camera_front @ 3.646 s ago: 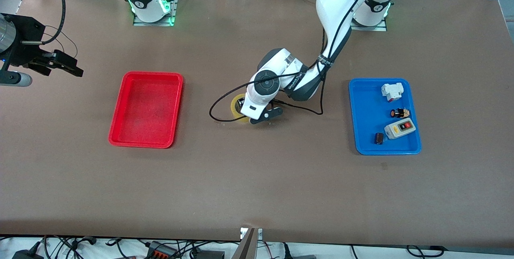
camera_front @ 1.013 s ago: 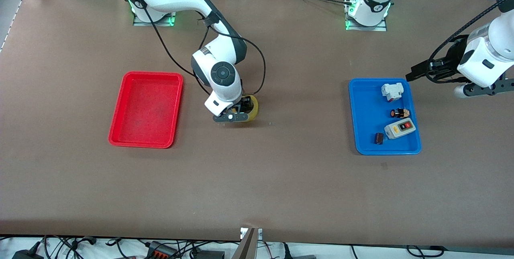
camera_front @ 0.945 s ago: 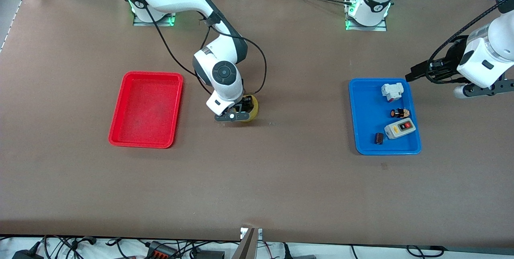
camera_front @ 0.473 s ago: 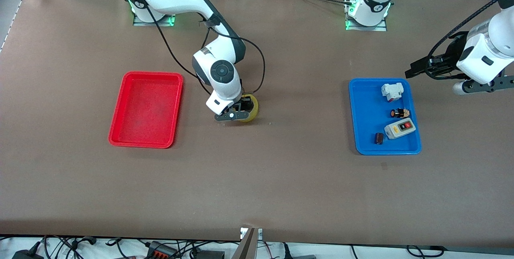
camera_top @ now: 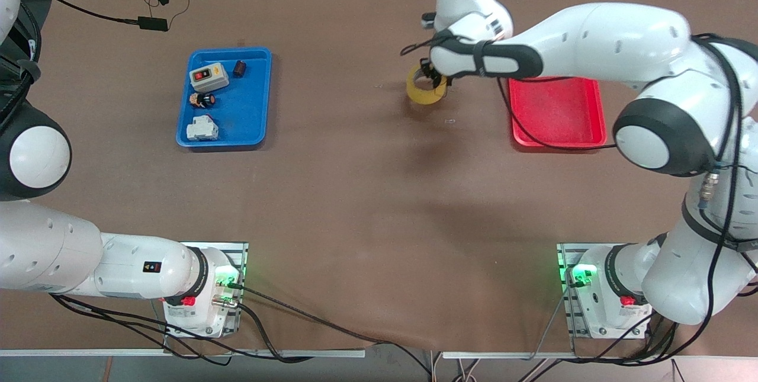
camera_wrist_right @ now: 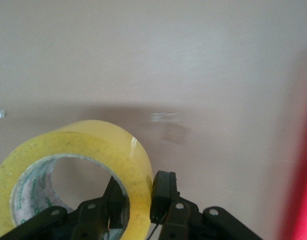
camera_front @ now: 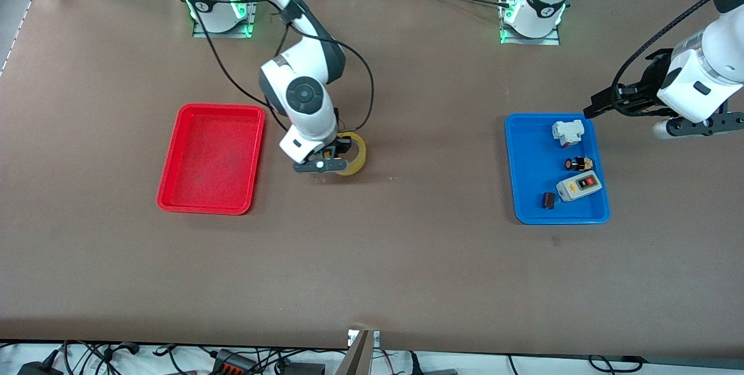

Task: Place and move tape with both arms
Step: 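Carry the tape with the right gripper and lower it into the red tray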

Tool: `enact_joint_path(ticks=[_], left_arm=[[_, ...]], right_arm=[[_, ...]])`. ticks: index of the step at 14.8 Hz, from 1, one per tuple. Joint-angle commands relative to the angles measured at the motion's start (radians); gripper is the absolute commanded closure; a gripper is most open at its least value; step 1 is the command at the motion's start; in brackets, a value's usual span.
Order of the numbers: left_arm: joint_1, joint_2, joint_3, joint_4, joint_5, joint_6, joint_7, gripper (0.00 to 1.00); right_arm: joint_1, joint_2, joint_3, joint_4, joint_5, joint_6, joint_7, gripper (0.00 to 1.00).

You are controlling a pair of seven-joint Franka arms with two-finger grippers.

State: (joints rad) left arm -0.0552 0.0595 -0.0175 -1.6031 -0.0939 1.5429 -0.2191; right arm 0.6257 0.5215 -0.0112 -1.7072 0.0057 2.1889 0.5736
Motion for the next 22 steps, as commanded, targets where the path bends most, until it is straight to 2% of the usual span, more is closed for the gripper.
enact_joint_path(ticks=[1, 4, 8, 12, 16, 22], left_arm=[[-0.002, -0.044, -0.007, -0.046, 0.019, 0.023, 0.020, 0.00], [-0.002, -0.046, -0.018, -0.049, 0.034, 0.022, 0.020, 0.00], [-0.002, -0.044, -0.022, -0.049, 0.040, 0.022, 0.020, 0.00], [-0.002, -0.044, -0.024, -0.043, 0.039, 0.016, 0.018, 0.00], [-0.002, -0.041, -0.024, -0.029, 0.039, 0.010, 0.017, 0.00], [-0.005, -0.038, -0.025, -0.031, 0.039, 0.008, 0.014, 0.00]], right_arm=[[-0.107, -0.156, 0.005, -0.141, 0.011, -0.023, -0.087, 1.00], [-0.253, -0.225, 0.005, -0.233, 0.013, -0.021, -0.265, 1.00], [-0.432, -0.248, 0.008, -0.342, 0.016, 0.003, -0.533, 1.00], [-0.507, -0.252, 0.007, -0.408, 0.016, 0.025, -0.609, 1.00], [-0.549, -0.230, 0.007, -0.476, 0.016, 0.110, -0.653, 0.97], [-0.567, -0.181, 0.005, -0.480, 0.011, 0.178, -0.678, 0.93]])
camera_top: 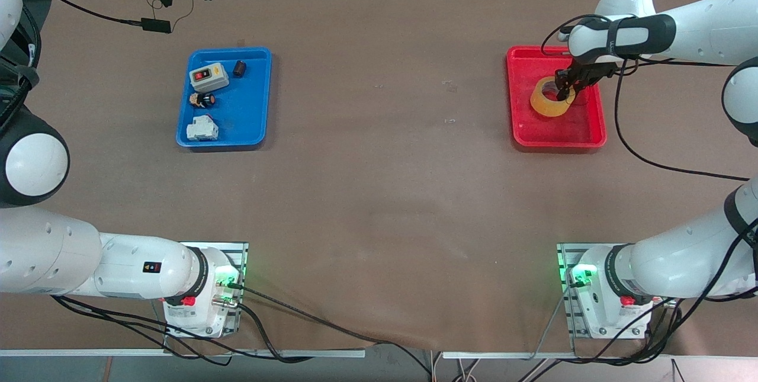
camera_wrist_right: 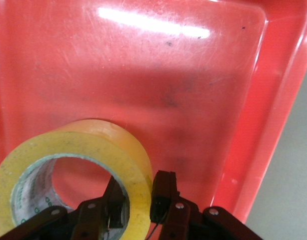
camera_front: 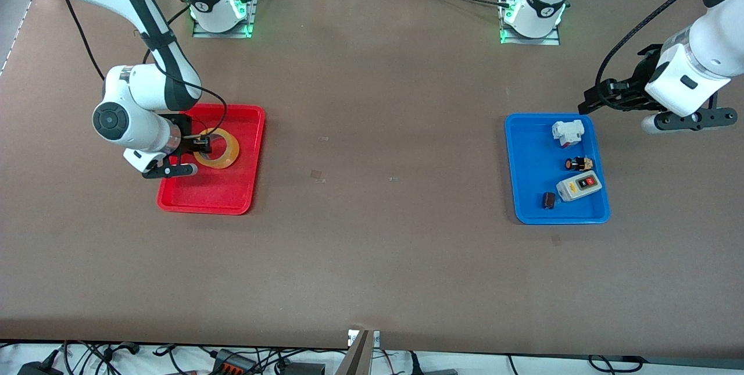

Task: Place and move tape with both arms

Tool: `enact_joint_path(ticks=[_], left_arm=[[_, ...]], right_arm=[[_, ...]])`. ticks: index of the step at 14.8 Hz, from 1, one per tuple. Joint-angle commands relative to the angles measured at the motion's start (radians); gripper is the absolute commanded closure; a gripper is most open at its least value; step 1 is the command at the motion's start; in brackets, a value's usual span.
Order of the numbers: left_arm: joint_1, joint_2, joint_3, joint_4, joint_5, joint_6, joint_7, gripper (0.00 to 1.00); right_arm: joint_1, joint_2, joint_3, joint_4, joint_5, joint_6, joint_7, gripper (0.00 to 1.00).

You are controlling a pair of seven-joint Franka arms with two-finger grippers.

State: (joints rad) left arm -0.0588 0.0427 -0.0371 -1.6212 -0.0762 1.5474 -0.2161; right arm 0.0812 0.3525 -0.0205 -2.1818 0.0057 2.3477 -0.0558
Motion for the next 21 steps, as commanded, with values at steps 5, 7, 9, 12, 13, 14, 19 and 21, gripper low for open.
enact_joint_path(ticks=[5, 7, 9, 12, 13, 14, 19, 21], left_arm=[[-0.001, -0.021, -0.004, -0.011, 0.021, 0.002, 0.011, 0.00], [-0.001, -0.021, -0.006, -0.013, 0.021, 0.002, 0.011, 0.00], [-0.003, -0.021, -0.006, -0.013, 0.021, -0.004, 0.011, 0.00], [-0.006, -0.021, -0.006, -0.013, 0.021, -0.006, 0.011, 0.00], [-0.006, -0.020, -0.006, -0.013, 0.021, -0.006, 0.011, 0.00], [-0.006, -0.020, -0.006, -0.013, 0.021, -0.006, 0.011, 0.00], [-0.009, -0.020, -0.006, -0.013, 0.021, -0.006, 0.011, 0.00], [-0.009, -0.020, -0.006, -0.013, 0.021, -0.006, 0.011, 0.00]], right_arm=[[-0.041, -0.026, 0.014, 0.037, 0.011, 0.010, -0.039, 0.01], [-0.046, -0.041, 0.013, 0.080, 0.013, -0.017, -0.041, 0.01], [-0.055, -0.052, 0.014, 0.173, 0.013, -0.111, -0.039, 0.01], [-0.057, -0.073, 0.011, 0.333, 0.011, -0.305, -0.024, 0.01], [-0.057, -0.085, 0.008, 0.379, 0.011, -0.356, -0.021, 0.01], [-0.057, -0.101, 0.002, 0.423, 0.010, -0.408, -0.015, 0.01], [-0.060, -0.199, 0.001, 0.577, -0.001, -0.625, 0.014, 0.01], [-0.061, -0.250, 0.002, 0.608, 0.002, -0.678, 0.016, 0.01]])
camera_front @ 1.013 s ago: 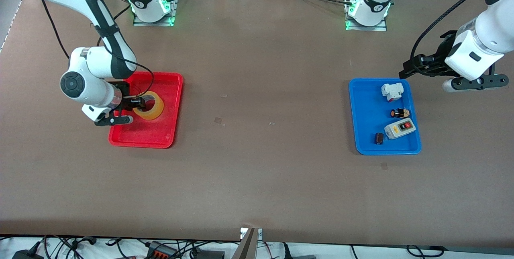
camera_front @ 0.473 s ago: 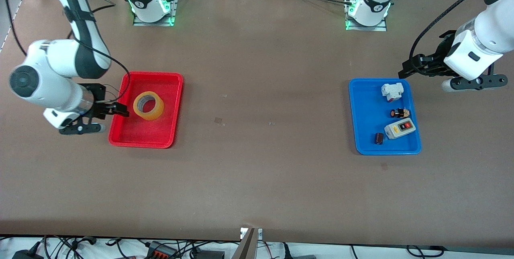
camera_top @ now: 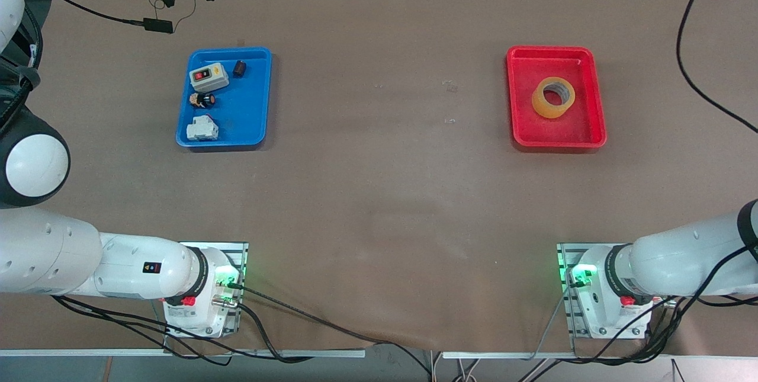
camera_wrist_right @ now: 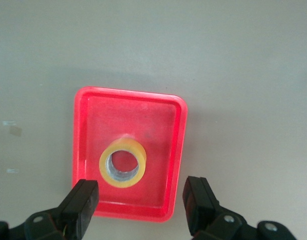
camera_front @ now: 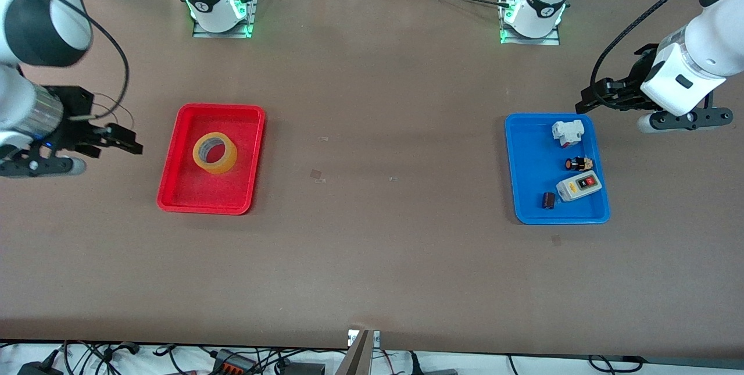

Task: Place and move tape with both arms

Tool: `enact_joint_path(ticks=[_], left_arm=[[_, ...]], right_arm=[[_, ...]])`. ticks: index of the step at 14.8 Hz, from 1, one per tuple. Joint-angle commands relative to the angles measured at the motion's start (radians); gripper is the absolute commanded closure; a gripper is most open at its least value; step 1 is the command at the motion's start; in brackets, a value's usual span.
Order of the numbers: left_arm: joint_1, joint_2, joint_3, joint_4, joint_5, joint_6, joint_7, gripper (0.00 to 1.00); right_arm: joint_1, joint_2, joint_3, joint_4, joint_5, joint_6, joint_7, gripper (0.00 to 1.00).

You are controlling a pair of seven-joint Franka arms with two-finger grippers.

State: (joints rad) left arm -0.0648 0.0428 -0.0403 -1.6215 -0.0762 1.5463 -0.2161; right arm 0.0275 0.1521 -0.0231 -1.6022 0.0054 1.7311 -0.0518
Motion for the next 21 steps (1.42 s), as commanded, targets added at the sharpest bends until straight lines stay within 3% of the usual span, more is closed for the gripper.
enact_joint_path(ticks=[1, 8, 15, 21], left_arm=[[-0.003, -0.020, -0.003, -0.012, 0.021, -0.005, 0.011, 0.00], [-0.004, -0.018, -0.004, -0.012, 0.022, -0.005, 0.011, 0.00], [-0.004, -0.018, -0.004, -0.012, 0.023, -0.006, 0.011, 0.00], [-0.004, -0.018, -0.004, -0.012, 0.021, -0.006, 0.011, 0.00]], right_arm=[[-0.009, -0.072, 0.003, 0.034, 0.002, -0.086, 0.026, 0.01], [-0.009, -0.111, -0.006, 0.108, -0.004, -0.215, 0.055, 0.01], [0.000, -0.175, -0.001, -0.002, -0.028, -0.177, 0.061, 0.01], [0.000, -0.177, -0.001, -0.005, -0.028, -0.179, 0.061, 0.01]])
